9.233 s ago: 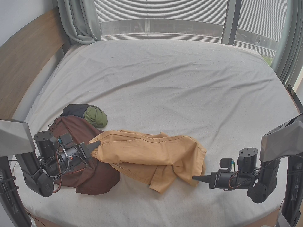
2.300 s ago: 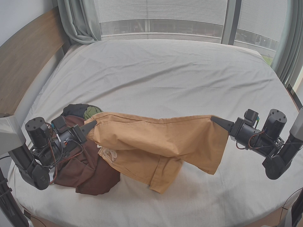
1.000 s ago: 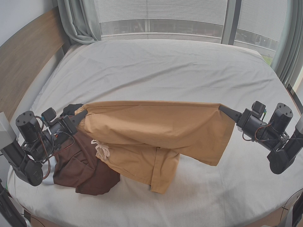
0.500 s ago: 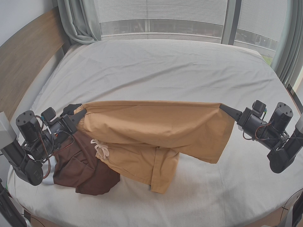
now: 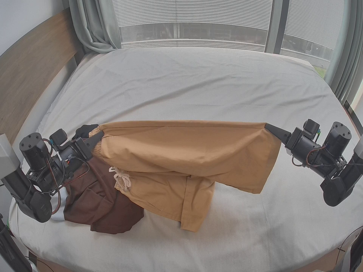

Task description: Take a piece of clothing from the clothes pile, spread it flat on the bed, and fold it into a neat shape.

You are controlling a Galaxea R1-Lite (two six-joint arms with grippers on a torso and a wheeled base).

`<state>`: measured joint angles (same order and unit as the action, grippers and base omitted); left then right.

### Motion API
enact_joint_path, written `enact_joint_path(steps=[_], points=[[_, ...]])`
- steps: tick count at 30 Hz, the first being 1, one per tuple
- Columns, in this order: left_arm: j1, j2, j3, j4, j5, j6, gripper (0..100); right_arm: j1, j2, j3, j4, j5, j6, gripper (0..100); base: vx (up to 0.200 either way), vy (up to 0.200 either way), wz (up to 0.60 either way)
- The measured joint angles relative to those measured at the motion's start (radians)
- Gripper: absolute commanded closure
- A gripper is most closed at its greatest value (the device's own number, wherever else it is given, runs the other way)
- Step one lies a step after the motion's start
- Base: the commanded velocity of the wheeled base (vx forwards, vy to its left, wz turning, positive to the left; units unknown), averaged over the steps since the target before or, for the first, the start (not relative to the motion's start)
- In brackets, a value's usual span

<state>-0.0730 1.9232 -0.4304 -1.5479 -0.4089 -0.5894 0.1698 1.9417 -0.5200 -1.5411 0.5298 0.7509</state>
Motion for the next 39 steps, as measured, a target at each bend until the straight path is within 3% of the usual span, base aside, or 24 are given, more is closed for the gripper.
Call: enact_joint_path(steps=[9,22,39], points=[[-0.012,0.014,-0.028,-0.001,0.044,-0.006,100,-0.002,0.047,-0.074,0.000,0.000,-0.001,100,0.000,0.000,0.00],[-0.028,0.131,-0.201,-0.002,0.137,-0.034,100,-0.041,0.177,-0.267,0.019,0.003,0.003,100,0.000,0.000,0.00],[-0.041,0.308,-0.393,0.003,0.156,-0.039,100,-0.064,0.335,-0.449,0.073,0.002,0.004,100,0.000,0.000,0.00]])
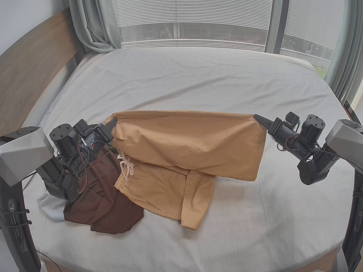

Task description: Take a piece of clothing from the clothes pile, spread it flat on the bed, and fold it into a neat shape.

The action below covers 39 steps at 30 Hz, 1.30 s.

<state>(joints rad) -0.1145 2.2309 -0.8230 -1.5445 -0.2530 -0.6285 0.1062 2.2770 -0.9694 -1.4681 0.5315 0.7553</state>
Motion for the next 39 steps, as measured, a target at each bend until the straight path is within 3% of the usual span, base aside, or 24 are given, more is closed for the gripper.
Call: enact_joint_path(steps=[16,39], points=[[0.002,0.149,-0.222,0.030,0.027,-0.042,100,-0.029,0.113,-0.144,0.023,0.000,0.001,100,0.000,0.000,0.00],[0.000,0.254,-0.387,0.110,0.043,-0.058,100,-0.045,0.234,-0.313,0.087,-0.007,0.000,100,0.000,0.000,0.00]])
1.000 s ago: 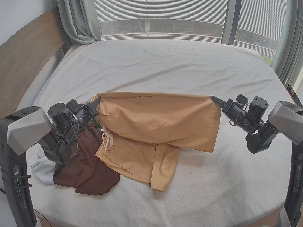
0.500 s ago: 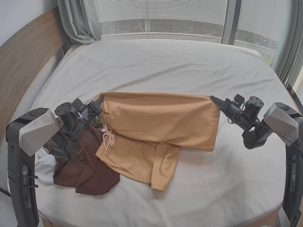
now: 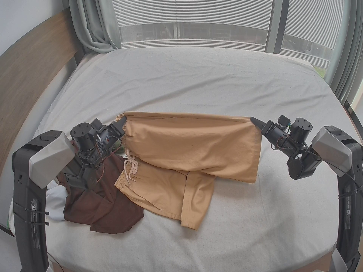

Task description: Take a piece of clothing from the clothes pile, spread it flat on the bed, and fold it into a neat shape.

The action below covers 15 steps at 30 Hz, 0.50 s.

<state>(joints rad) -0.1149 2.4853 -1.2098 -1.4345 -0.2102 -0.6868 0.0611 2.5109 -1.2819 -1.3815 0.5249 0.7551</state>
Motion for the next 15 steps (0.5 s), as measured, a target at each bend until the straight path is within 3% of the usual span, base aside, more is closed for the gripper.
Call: enact_joint_path(steps=[1,2,3,4,15], points=[[0.000,0.002,-0.006,0.005,0.000,0.000,100,0.000,0.001,-0.001,0.000,0.000,0.000,100,0.000,0.000,0.00],[0.000,0.004,-0.013,0.007,0.000,0.000,0,0.000,0.002,-0.004,0.000,0.000,0.000,100,0.000,0.000,0.00],[0.000,0.005,-0.019,0.009,0.001,0.000,0,0.000,0.002,-0.006,0.001,0.000,0.000,100,0.000,0.000,0.00],[0.000,0.006,-0.026,0.011,0.001,0.000,0,0.000,0.003,-0.010,0.001,0.000,0.000,0,0.000,0.000,0.00],[-0.001,0.007,-0.061,0.042,0.010,-0.042,0,-0.001,0.015,-0.008,-0.003,-0.005,-0.009,0,0.000,0.000,0.00]])
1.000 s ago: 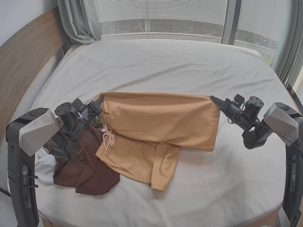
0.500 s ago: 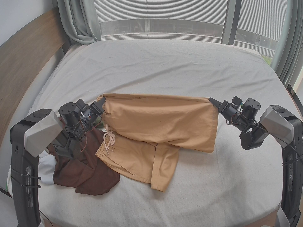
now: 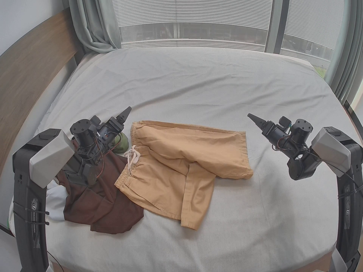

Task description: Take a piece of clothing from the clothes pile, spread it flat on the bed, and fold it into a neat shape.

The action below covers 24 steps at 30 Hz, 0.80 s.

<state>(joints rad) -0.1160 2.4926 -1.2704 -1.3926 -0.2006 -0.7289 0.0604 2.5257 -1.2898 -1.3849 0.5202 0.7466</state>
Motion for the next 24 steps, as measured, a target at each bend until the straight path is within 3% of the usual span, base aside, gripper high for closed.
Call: enact_joint_path(steps=[11,24], points=[[0.001,-0.030,0.082,-0.008,0.029,0.004,0,0.047,-0.053,0.244,-0.103,0.000,-0.097,0,0.000,0.000,0.00],[0.015,-0.223,0.509,-0.073,-0.080,0.050,0,0.202,-0.170,0.528,-0.151,0.001,-0.227,0,0.000,0.000,0.00]])
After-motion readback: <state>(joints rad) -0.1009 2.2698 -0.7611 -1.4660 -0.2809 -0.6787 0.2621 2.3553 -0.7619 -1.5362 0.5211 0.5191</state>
